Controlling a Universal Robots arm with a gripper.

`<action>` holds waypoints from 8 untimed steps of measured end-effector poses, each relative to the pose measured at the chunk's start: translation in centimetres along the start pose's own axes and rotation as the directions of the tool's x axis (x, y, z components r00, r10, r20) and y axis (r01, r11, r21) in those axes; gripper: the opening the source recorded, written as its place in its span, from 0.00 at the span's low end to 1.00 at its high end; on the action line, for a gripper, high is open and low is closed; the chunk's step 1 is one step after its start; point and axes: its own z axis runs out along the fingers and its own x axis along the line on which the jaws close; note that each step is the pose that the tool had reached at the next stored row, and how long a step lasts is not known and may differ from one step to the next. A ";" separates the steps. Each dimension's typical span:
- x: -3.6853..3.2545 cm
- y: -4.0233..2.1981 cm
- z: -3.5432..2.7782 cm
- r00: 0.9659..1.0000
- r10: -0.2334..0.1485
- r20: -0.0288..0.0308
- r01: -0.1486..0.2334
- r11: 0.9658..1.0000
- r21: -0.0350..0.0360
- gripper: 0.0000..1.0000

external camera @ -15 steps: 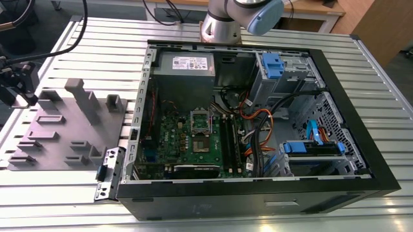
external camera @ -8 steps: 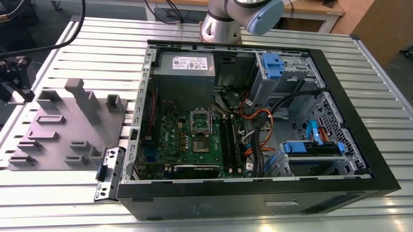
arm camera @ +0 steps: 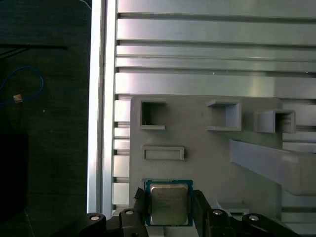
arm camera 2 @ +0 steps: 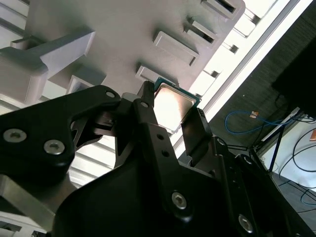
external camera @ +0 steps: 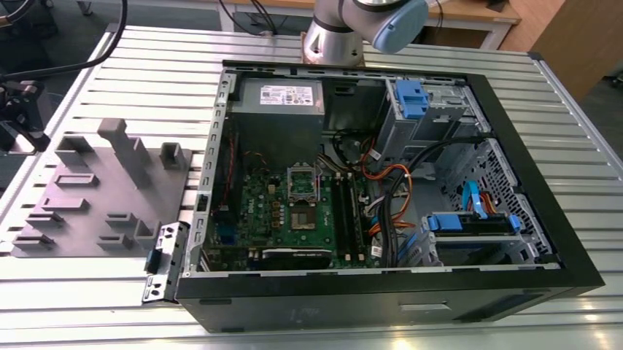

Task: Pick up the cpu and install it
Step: 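Pick up the cpu and move it towards the insertion slot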

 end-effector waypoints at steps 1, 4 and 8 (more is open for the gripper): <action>0.00 0.00 0.00 1.000 0.000 0.000 0.000 1.000 0.000 0.47; 0.00 0.00 -0.21 1.000 0.000 0.000 0.000 1.000 0.000 0.47; 0.00 0.00 -0.21 1.000 0.000 0.000 0.000 1.000 0.000 0.47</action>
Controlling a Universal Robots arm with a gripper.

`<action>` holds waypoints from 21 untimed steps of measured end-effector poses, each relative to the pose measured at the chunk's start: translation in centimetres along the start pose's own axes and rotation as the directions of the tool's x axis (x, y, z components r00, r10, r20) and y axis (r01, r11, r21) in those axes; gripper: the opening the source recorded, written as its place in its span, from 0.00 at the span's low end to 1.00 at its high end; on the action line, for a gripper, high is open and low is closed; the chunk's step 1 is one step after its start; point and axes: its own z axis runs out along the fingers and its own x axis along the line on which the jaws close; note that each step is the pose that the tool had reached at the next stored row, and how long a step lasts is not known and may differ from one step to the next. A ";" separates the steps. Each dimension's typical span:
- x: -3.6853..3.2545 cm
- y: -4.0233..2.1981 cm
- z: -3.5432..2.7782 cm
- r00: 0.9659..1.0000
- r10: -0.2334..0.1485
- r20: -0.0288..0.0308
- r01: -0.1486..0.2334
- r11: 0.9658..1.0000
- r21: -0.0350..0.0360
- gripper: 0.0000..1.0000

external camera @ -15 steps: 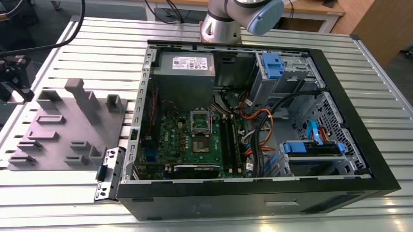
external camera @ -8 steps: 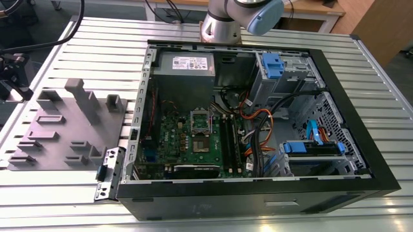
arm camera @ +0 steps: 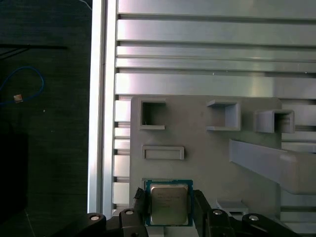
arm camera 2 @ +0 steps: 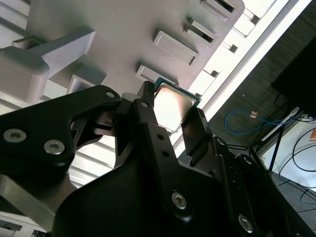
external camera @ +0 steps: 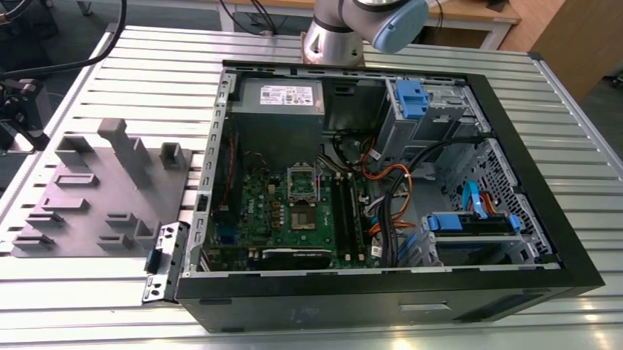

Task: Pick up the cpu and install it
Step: 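Pick up the cpu and move it towards the insertion slot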

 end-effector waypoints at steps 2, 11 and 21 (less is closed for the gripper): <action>0.00 0.00 0.00 1.000 0.000 0.000 0.000 1.000 0.000 0.47; -0.01 0.02 -0.93 1.000 0.000 0.000 0.000 1.000 0.000 0.47; -0.03 0.08 -3.86 1.000 0.000 0.000 0.000 1.000 0.000 0.47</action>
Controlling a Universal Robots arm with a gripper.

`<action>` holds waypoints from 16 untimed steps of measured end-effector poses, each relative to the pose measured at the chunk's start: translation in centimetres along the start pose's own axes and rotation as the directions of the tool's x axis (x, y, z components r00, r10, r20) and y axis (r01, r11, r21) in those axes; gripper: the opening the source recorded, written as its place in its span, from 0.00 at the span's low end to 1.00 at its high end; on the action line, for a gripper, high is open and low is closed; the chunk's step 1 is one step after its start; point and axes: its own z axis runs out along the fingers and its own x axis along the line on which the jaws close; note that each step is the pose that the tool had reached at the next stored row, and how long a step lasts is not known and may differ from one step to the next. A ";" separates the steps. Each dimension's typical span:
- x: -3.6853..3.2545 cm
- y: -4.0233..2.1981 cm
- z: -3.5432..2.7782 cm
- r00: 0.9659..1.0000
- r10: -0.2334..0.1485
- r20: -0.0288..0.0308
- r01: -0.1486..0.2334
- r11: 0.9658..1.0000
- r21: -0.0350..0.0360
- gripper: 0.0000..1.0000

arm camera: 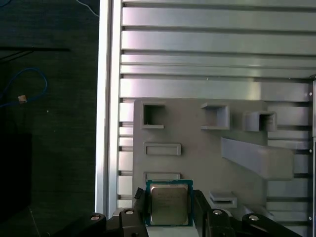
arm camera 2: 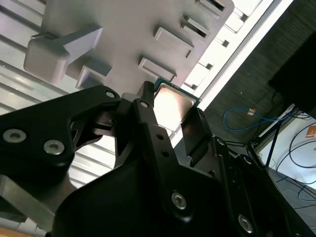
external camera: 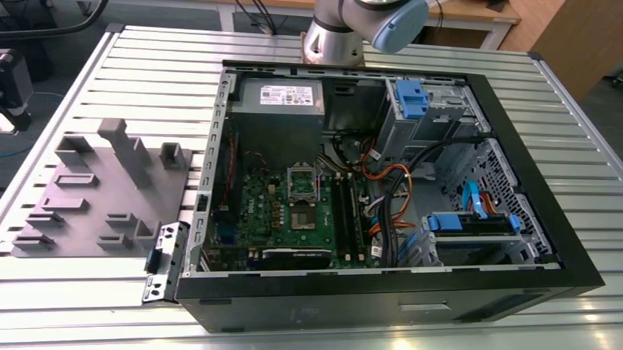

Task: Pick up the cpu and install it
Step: 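Pick up the cpu and move it towards the insertion slot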

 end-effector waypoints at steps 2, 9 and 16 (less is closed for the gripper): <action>0.00 0.01 -0.37 1.000 0.000 0.000 0.000 1.000 0.000 0.47; -0.01 0.01 -0.70 1.000 0.000 0.000 0.000 1.000 0.000 0.47; -0.01 0.02 -0.83 1.000 0.000 0.000 0.000 1.000 0.000 0.47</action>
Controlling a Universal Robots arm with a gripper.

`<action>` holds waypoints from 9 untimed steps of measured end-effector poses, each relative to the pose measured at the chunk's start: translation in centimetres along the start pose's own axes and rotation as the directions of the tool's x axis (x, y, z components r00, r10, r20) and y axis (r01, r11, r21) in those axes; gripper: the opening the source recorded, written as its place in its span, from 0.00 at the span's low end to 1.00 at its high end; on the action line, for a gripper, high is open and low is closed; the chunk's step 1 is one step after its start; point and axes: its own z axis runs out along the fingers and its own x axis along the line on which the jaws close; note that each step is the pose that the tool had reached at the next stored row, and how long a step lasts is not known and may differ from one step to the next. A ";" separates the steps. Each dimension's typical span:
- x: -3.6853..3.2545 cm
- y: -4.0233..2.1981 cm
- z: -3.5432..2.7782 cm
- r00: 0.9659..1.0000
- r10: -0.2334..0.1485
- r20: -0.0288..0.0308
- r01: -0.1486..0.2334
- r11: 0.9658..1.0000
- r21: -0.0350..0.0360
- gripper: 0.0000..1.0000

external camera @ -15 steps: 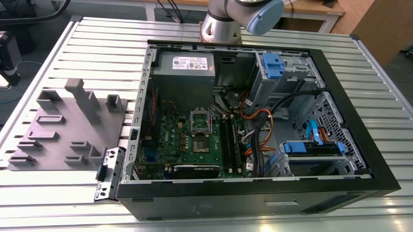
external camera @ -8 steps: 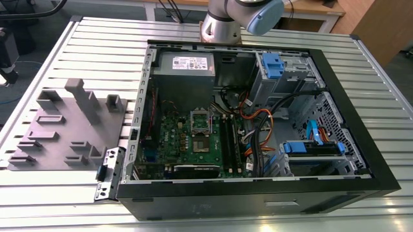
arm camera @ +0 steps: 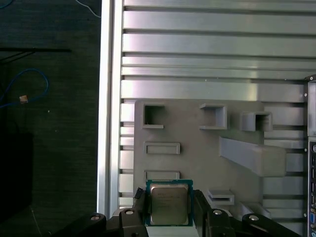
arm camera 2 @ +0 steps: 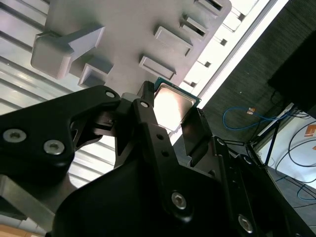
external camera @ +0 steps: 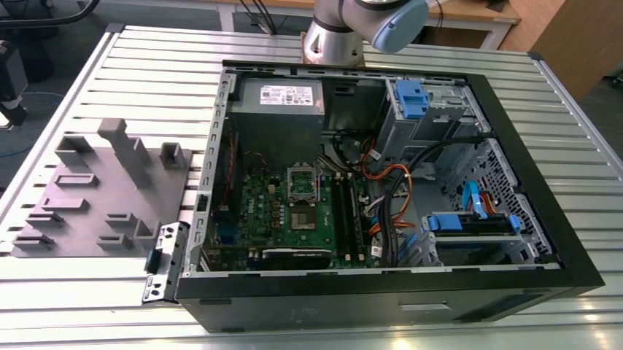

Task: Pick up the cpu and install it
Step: 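Pick up the cpu and move it towards the insertion slot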

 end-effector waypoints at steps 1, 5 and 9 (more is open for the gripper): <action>0.00 0.00 -0.01 1.000 0.000 0.000 0.000 1.000 0.000 0.47; 0.00 0.00 -0.07 1.000 0.000 0.000 0.000 1.000 0.000 0.47; 0.00 0.00 -0.31 1.000 0.000 0.000 0.000 1.000 0.000 0.47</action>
